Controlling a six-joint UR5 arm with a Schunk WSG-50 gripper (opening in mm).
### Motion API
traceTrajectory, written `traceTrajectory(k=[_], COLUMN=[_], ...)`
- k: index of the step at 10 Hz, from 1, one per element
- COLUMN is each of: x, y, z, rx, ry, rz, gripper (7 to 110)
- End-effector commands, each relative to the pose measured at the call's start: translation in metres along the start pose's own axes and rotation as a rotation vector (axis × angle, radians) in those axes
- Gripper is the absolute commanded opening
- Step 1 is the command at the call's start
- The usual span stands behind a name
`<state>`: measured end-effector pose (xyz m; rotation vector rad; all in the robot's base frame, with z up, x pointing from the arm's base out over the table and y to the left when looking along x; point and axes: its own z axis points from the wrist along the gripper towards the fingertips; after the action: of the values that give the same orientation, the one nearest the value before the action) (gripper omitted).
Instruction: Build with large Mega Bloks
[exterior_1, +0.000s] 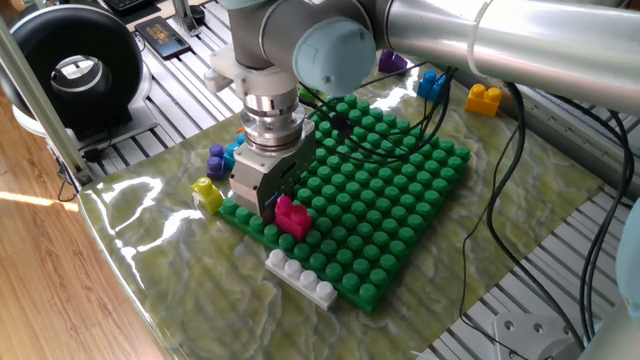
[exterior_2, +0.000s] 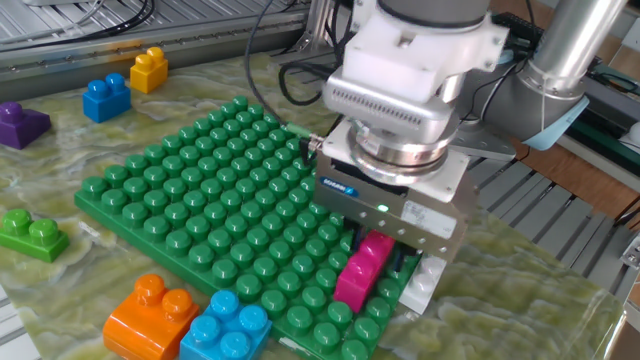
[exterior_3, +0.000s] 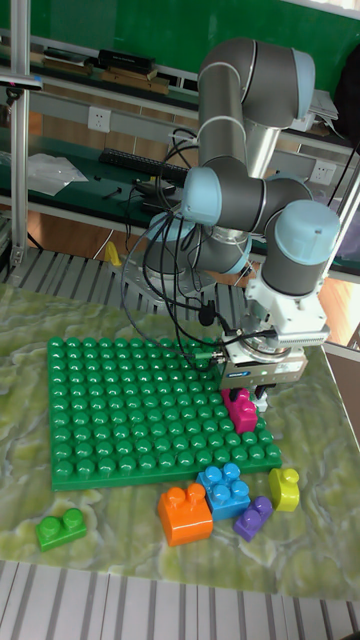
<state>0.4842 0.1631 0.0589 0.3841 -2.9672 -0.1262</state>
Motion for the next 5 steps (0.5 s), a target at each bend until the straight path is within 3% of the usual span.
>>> traceTrajectory(k=[1,5], x=[0.008,-0.001], y=[0.006,-0.016], z=[-0.016,-0.018], rx=[0.007,0.089], ry=[0.01,0.001], rz=[0.026,0.02], gripper=[44,44])
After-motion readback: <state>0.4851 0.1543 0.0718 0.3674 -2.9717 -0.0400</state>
